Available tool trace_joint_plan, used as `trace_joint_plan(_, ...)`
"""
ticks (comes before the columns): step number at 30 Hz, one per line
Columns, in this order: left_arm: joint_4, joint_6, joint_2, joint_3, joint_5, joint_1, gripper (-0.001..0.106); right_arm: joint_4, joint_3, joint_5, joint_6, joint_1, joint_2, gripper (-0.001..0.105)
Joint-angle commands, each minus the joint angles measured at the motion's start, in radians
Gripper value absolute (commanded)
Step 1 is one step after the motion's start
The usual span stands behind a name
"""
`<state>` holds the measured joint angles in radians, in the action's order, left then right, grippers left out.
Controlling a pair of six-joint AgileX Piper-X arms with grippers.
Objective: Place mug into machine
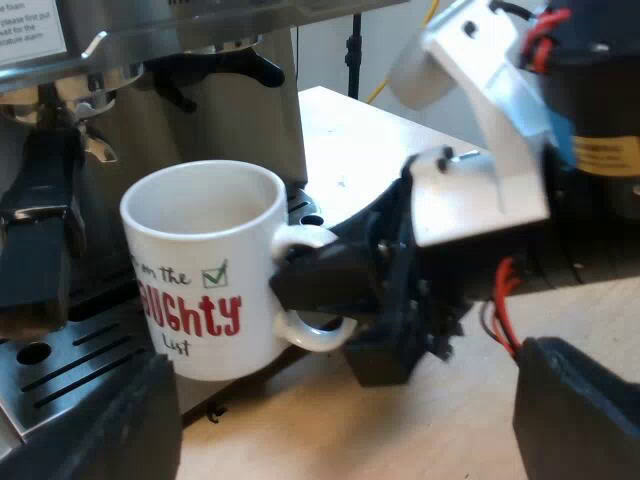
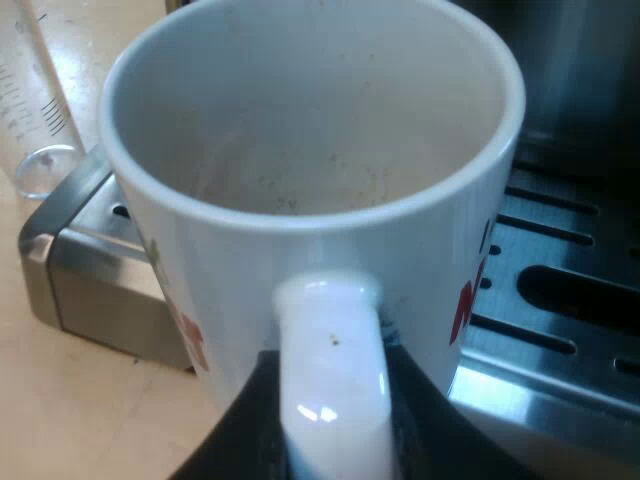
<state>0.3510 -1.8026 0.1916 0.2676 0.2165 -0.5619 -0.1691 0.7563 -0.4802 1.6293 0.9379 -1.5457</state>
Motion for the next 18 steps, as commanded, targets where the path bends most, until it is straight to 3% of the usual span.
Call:
trace_joint_plan(1, -0.014, -0.012, -0.007, 0.003, 0.004, -0.005, 0.07, -0.044, 0.04, -0.007, 0.004, -0.023, -0.005, 0.0)
trace_joint_plan(18, -0.014, -0.012, -0.007, 0.003, 0.004, -0.005, 0.07, -0.09, 0.12, 0.01, 0.004, -0.049, -0.123, 0.0)
